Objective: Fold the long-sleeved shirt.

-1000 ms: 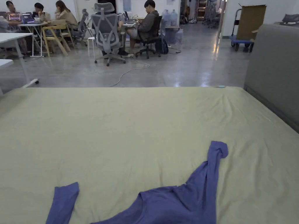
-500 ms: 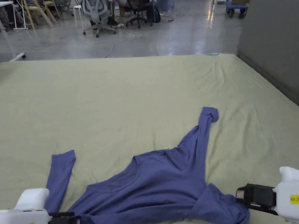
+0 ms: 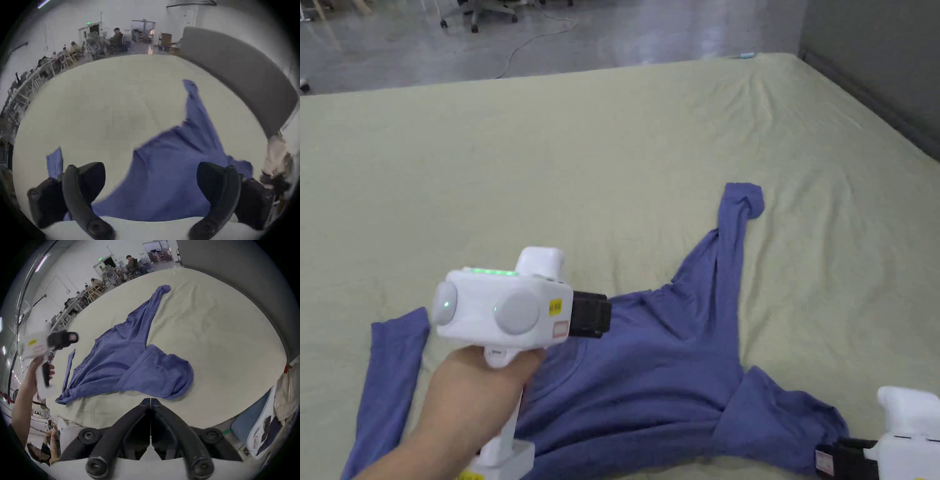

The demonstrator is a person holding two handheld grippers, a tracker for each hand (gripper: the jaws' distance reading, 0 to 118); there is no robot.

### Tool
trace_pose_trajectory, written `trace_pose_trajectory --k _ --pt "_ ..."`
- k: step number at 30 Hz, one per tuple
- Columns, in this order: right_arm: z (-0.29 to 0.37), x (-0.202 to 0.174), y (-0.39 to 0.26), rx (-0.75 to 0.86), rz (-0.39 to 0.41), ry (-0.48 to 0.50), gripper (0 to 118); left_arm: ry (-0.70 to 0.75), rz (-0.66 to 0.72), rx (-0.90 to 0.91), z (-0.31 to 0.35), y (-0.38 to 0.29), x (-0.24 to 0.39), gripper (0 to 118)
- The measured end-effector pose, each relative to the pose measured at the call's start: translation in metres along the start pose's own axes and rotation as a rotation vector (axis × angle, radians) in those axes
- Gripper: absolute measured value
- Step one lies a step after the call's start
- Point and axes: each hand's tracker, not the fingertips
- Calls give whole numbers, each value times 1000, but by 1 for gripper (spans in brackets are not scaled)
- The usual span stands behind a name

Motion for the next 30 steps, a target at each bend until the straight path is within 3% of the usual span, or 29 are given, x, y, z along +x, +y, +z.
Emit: trace_pose_trajectory --k 2,4,5,6,7,9,10,11,12,13,15,18,19,21,22,23,24,26,28,30 --pt "-6 10 2 -8 -28 -25 0 57 -3 -121 -48 18 0 114" --pt "-10 21 5 -20 -50 -89 0 36 8 -230 -92 6 1 107" --pt "-11 26 7 -25 -57 -104 0 32 3 -265 -106 -2 4 86" --pt "-16 30 10 -30 -61 -115 0 44 -46 -338 -117 -9 8 73" --pt "-16 34 15 -33 -68 -118 0 62 -97 -314 -114 -11 11 74" --pt "-15 39 29 -28 -63 -99 0 33 -82 -280 -98 -3 11 56" --pt "-19 39 37 -23 -50 -78 3 31 -102 -269 -91 -2 11 31" --pt "-24 37 49 -24 -38 -61 40 -35 -102 -243 -85 0 16 2" --pt "-30 33 59 -29 -29 -59 87 -84 -78 -237 -78 0 16 2" --pt "-43 27 72 -53 -7 -72 118 -68 -57 -232 -71 1 13 2" --pt "-55 18 89 -27 35 -78 115 -107 -34 -239 -64 2 15 2" --pt "-110 -5 116 -135 136 -125 111 -111 -27 -224 -51 3 19 2" --pt "-128 -12 119 -176 169 -132 99 -109 -42 -204 -41 1 26 2" --pt "-152 -25 120 -203 248 -181 39 -104 -59 -194 -35 2 32 2" --pt "-159 -31 120 -232 296 -219 29 -105 -60 -191 -37 5 29 2" --pt "-162 -34 116 -234 295 -189 22 -106 -55 -184 -40 7 25 2" --pt "-157 -40 114 -202 312 -226 0 -105 -45 -176 -39 8 24 2" --pt "-136 -40 111 -174 319 -148 0 -131 -2 -169 -35 9 20 2" --pt "-111 -36 107 -115 282 -175 0 -167 36 -135 -27 10 12 2" --pt "-73 -25 107 -54 251 -102 0 -173 39 -106 -9 15 7 2"
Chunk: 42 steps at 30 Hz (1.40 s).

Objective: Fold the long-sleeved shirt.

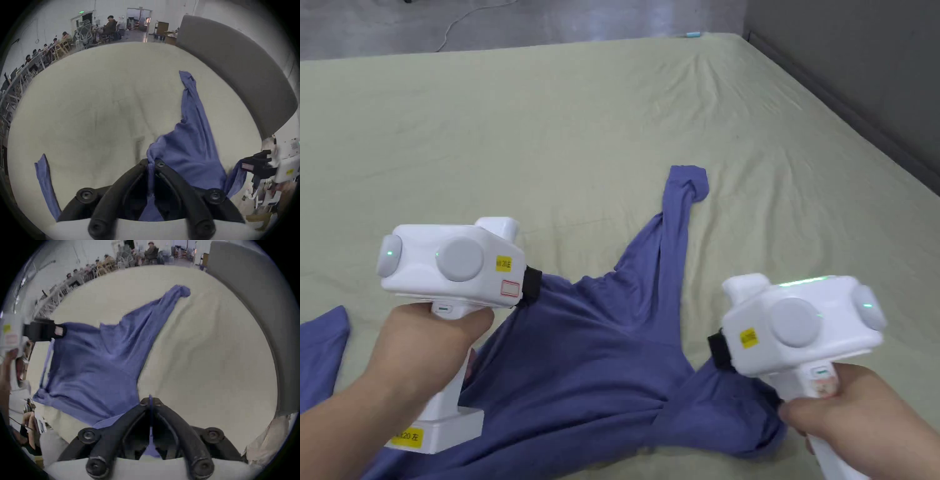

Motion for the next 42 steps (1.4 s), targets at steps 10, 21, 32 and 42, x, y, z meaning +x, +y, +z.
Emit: trace_pose_trajectory --k 10,21,32,42 --pt "232 41 -10 430 -61 -1 0 -134 88 279 170 25 -7 2" --pt "344 47 125 632 -28 -47 0 -43 186 619 355 118 -46 2" --pt "389 31 339 693 -82 -49 0 128 251 789 444 259 -103 2" --pt "398 13 442 820 -158 -82 0 200 320 937 463 333 -157 2"
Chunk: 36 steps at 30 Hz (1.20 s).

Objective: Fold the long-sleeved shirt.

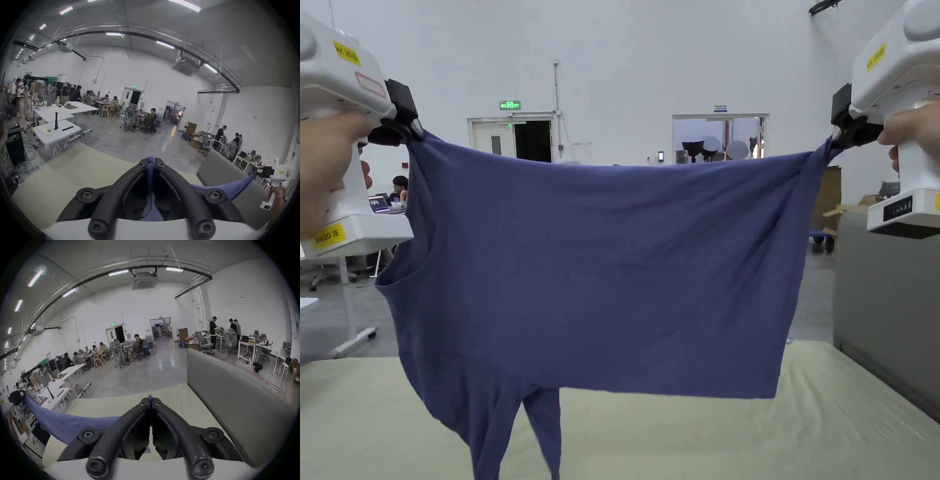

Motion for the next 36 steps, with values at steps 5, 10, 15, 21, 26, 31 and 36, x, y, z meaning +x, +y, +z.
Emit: trace_pose_trajectory --k 5,10,15,21,26,31,36 --pt "-50 4 -43 -50 -14 -18 0 21 -63 -63 -37 -44 -13 2" --pt "-127 18 -156 -249 -8 -6 0 74 -65 -259 -81 -160 -43 2" --pt "-188 31 -315 -502 19 -9 0 117 -11 -521 -112 -312 -89 2" --pt "-182 72 -455 -694 -103 -22 0 152 -42 -737 -82 -438 -128 2" --pt "-91 87 -473 -653 10 59 0 62 -95 -777 -10 -439 -138 2" --pt "26 99 -479 -627 136 82 0 8 -119 -808 99 -423 -140 2" --pt "119 124 -509 -664 175 92 0 -28 -117 -878 205 -439 -135 2"
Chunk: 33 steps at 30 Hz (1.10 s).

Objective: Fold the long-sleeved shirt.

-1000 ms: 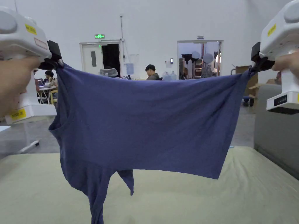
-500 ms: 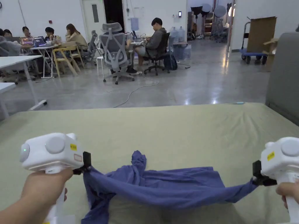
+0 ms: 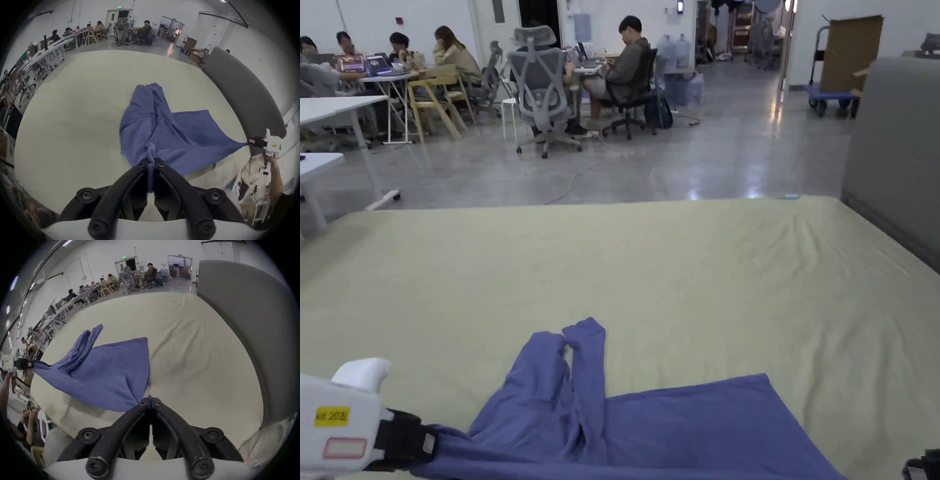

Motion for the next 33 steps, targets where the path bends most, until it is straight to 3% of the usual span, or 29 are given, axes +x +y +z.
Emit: trace_pose_trajectory --k 3,8,12,16,22,23,24,25,26,27,28,31,32,33 --pt "13 6 -50 -60 -27 29 0 -39 6 -59 12 -53 11 2" --pt "7 2 -109 -132 3 -21 0 0 -40 -110 10 -118 18 2" --pt "-22 3 -134 -199 42 -51 0 24 4 -152 -20 -150 -4 2" --pt "-61 14 -148 -295 -25 -51 0 77 90 -231 -61 -179 -18 2" --pt "-70 18 -150 -311 -68 -47 2 77 169 -270 -97 -203 -29 2" --pt "-69 22 -148 -319 -89 -36 21 70 194 -272 -94 -202 -30 8" --pt "-65 25 -143 -327 -99 -55 51 63 203 -276 -90 -197 -31 23" --pt "-60 27 -138 -337 -118 -79 84 77 208 -238 -81 -192 -29 58" --pt "-46 27 -132 -313 -131 -123 110 124 202 -189 -67 -185 -25 109" --pt "-30 29 -127 -229 -144 -66 113 133 187 -163 -55 -179 -21 118" --pt "-14 29 -120 -147 -140 -27 113 64 158 -128 -46 -173 -14 114" --pt "15 17 -101 -45 -195 -23 112 44 111 -64 -20 -158 7 111" --pt "18 12 -97 -32 -216 -12 105 40 103 -98 -17 -158 14 80" --pt "19 6 -96 -13 -224 15 83 44 98 -108 -18 -160 22 24"
